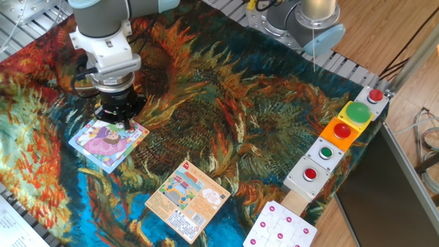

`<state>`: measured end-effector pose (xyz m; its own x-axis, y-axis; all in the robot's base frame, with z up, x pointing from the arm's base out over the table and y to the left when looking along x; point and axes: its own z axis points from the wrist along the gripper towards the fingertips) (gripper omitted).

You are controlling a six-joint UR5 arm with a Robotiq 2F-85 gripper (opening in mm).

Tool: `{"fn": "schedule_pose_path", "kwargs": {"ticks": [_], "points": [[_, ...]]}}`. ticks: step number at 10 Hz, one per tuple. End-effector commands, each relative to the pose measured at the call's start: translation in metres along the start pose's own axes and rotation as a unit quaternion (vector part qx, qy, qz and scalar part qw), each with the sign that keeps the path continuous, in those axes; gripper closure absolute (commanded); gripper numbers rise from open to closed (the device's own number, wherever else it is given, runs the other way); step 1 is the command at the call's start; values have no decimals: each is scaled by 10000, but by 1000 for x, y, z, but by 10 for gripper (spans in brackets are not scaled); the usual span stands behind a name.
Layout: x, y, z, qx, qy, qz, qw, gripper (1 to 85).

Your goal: Assemble one piece of a puzzle

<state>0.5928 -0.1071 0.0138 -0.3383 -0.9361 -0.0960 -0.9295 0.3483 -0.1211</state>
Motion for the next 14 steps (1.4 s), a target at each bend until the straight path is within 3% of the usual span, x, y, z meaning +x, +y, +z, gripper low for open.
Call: {"fn": "schedule_pose_path", "kwargs": {"ticks": [1, 14], "points": [[0, 0, 1, 27, -73, 30, 10000, 843], [2, 3, 5, -6, -100, -103, 9999, 843]]}}
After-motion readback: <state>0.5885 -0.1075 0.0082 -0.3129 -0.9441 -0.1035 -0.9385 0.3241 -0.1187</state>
